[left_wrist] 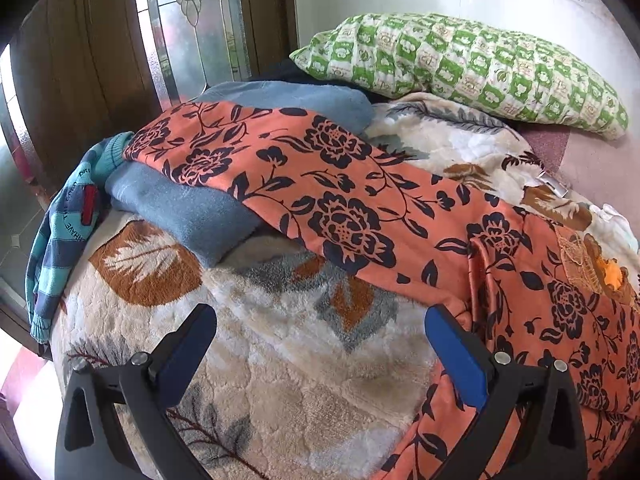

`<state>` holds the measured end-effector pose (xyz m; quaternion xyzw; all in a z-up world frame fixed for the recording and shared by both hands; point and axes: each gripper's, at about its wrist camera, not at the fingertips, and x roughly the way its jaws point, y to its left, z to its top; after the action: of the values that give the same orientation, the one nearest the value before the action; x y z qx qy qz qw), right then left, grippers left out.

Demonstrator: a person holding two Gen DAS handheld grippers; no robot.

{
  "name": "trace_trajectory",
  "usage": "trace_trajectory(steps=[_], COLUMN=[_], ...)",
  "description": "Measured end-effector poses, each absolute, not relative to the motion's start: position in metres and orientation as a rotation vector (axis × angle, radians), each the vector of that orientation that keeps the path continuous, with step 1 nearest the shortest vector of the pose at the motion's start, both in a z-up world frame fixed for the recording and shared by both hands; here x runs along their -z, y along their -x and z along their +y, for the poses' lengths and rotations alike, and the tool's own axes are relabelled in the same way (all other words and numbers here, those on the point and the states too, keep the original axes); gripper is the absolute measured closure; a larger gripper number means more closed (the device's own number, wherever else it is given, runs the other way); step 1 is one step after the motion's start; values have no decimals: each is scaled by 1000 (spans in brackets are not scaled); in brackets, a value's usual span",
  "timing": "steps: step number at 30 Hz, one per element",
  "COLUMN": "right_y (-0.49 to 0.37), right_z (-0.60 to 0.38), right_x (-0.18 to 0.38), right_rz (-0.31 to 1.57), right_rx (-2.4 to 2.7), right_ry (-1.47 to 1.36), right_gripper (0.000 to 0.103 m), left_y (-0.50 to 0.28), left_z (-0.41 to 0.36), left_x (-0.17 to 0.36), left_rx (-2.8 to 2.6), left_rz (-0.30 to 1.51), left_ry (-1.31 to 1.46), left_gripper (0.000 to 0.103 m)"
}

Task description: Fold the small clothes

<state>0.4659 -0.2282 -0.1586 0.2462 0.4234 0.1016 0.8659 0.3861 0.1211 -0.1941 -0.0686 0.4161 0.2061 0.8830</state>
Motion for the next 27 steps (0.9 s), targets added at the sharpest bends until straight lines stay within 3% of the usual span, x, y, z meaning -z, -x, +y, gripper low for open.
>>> trace_trajectory(steps=[8, 15, 19, 21, 23, 25, 27], right_y=[-487, -440, -392, -377, -373, -382, -396], right_z=[-335, -353, -368, -369, -372, -382, -396], right_x=[229, 192, 183, 185, 190, 189, 185], right_rz=[972, 887, 829, 804, 796, 809, 806], right_rx=[-31, -36, -36, -44, -31, 13, 63], right_ry=[-509, -409, -402, -409, -416, -429, -433], right_gripper=[83, 82, 82, 82, 82, 82, 82], left_y=[-409, -426, -434, -442, -450, -454, -457], left_z=[93, 74, 63, 58, 55, 53, 49], left_x=[210, 215, 210, 216, 223, 226, 226], left_rx=[-385, -389, -312, -278, -254, -229, -226], left_rz=[891, 864, 837, 855, 895, 916, 915], left_ry=[102, -15, -61, -85, -72, -53, -64], left_gripper=[0, 3, 25, 41, 65, 76, 78])
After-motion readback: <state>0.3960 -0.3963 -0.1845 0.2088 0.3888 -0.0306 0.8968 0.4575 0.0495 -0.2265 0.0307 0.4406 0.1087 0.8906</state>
